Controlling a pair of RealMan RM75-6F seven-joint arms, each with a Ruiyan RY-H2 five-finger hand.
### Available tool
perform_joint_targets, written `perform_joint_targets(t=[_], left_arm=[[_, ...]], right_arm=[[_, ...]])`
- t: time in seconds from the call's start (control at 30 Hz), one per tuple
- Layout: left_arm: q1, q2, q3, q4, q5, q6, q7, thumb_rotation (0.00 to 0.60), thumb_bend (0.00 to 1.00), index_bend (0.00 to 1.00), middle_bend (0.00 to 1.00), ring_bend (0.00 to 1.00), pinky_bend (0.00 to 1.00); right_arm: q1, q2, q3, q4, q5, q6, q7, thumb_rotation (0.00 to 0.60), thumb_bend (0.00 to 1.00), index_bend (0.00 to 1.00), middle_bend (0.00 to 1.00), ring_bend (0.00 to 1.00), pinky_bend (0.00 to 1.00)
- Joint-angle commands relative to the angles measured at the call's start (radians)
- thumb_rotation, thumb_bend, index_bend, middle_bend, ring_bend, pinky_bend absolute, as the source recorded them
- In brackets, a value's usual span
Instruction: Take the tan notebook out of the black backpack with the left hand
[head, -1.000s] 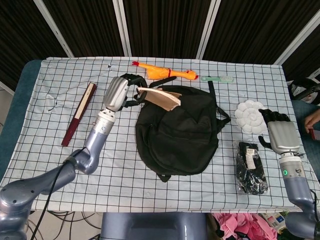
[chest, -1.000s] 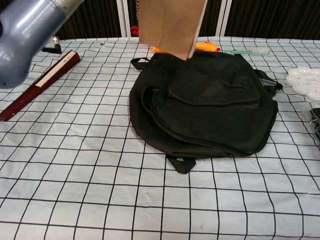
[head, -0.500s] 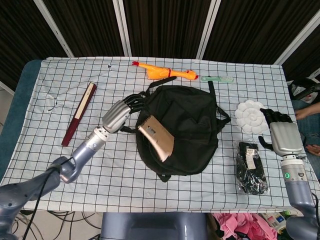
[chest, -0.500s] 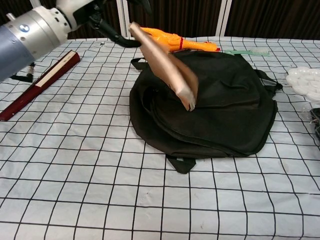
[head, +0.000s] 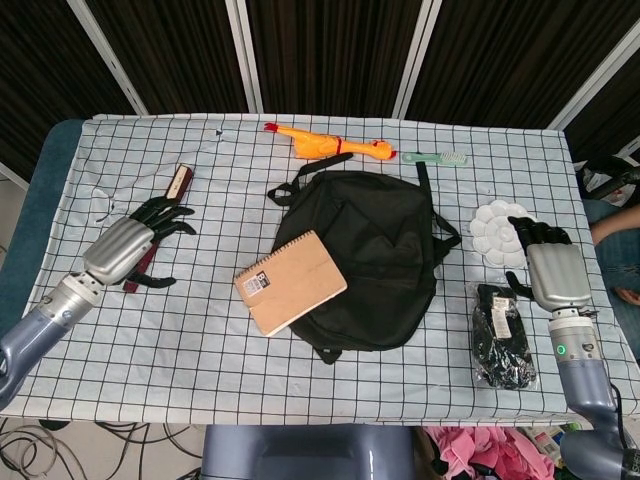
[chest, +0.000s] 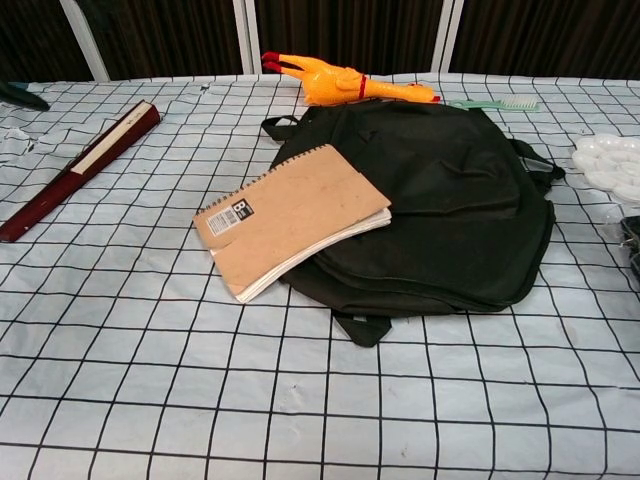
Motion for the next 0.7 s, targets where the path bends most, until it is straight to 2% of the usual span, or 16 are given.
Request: perform_joint_targets(t=[0.03, 0.13, 0.2, 0.37, 0.53, 0.7], left_arm=[[0.148, -0.011, 0.01, -0.029, -0.074, 0.118, 0.268, 0.6, 0.06, 0.27, 0.13, 0.0, 0.0], [0.257, -0.038, 0.025, -0.051, -0.084, 0.232, 0.379, 0.6, 0.06, 0.27, 0.14, 0.0, 0.0], [0.316, -0.046, 0.035, -0.063, -0.082, 0.292, 0.395, 0.6, 0.06, 0.27, 0.13, 0.0, 0.0], [0.454, -0.043, 0.069, -0.102, -0.072, 0.404, 0.401, 0.6, 0.06, 0.26, 0.12, 0.0, 0.0], [0.56, -0.027, 0.09, -0.169, -0.09, 0.463, 0.397, 0.6, 0.06, 0.26, 0.12, 0.0, 0.0], [0.582, 0.009, 0.093, -0.21, -0.113, 0.405, 0.383, 0.6, 0.06, 0.23, 0.1, 0.0, 0.0]], right_arm=[[-0.01, 0.002, 0.0, 0.001, -0.013, 0.021, 0.001, 0.6, 0.26, 0.11, 0.13, 0.15, 0.18], [-0.056, 0.02, -0.027, -0.02, -0.083, 0.09, 0.016, 0.6, 0.26, 0.11, 0.13, 0.15, 0.18], [-0.103, 0.024, -0.055, -0.039, -0.15, 0.161, 0.042, 0.6, 0.26, 0.11, 0.13, 0.15, 0.18], [-0.239, 0.015, -0.191, -0.048, -0.337, 0.299, 0.09, 0.6, 0.26, 0.09, 0.13, 0.15, 0.18], [-0.351, -0.041, -0.287, -0.004, -0.412, 0.369, 0.092, 0.6, 0.24, 0.06, 0.1, 0.14, 0.16], [-0.403, -0.108, -0.296, 0.064, -0.439, 0.408, 0.079, 0.6, 0.24, 0.03, 0.07, 0.12, 0.14]])
